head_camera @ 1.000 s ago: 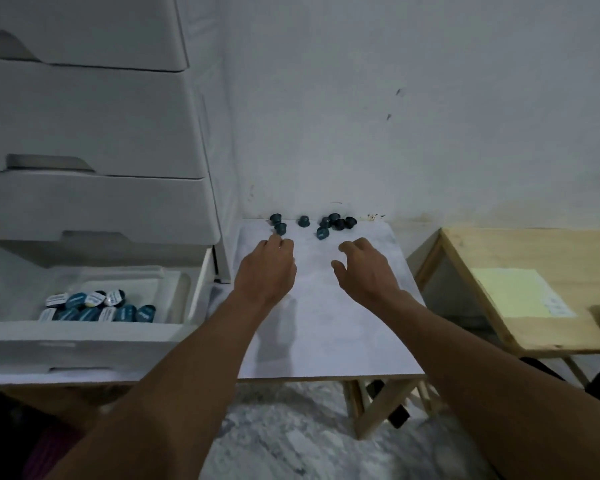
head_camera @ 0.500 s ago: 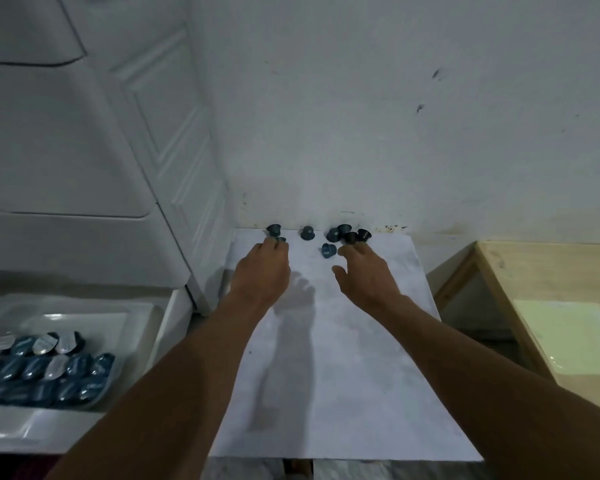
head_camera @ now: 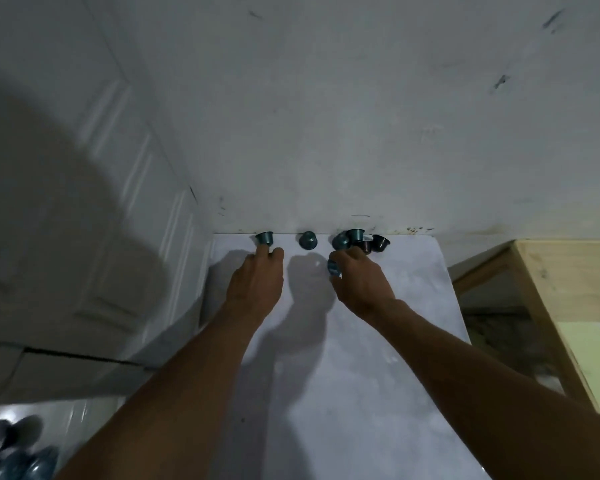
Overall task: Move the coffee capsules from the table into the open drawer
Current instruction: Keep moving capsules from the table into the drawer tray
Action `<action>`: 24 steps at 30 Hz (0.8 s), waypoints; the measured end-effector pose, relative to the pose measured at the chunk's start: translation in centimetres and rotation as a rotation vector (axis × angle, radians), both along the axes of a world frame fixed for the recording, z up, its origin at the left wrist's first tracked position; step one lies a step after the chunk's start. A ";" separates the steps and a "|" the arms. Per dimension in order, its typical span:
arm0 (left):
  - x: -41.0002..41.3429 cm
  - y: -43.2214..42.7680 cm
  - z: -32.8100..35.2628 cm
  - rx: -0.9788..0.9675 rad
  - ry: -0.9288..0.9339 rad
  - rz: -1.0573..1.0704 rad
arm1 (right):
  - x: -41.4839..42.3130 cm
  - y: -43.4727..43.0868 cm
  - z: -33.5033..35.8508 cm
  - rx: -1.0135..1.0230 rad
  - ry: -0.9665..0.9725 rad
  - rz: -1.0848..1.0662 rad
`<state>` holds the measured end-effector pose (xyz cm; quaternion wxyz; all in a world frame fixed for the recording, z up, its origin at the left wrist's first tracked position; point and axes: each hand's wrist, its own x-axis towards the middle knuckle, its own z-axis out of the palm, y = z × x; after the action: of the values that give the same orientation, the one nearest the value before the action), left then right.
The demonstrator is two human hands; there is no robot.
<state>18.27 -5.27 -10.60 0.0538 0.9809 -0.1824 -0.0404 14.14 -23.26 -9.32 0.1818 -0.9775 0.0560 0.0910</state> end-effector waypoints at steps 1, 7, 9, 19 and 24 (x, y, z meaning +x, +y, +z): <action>0.4 0.0 -0.7 0.013 0.008 -0.009 | 0.4 0.0 -0.5 -0.006 0.024 0.007; 1.9 -0.6 -2.9 0.000 0.050 -0.004 | 2.4 -0.3 -2.6 -0.015 0.128 0.015; 2.1 -0.7 -3.1 -0.031 0.042 -0.013 | 2.7 -0.4 -3.0 -0.014 0.112 0.014; 2.1 -1.2 -3.5 -0.206 0.037 0.004 | 2.7 -0.9 -4.2 0.031 0.081 -0.011; 1.1 -1.2 -2.0 -0.298 0.026 0.062 | 1.9 -0.9 -3.1 0.082 0.065 -0.033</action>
<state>19.37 -6.52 -12.64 0.2023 0.9667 -0.1551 -0.0238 15.99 -24.19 -12.46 0.2214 -0.9646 0.0744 0.1221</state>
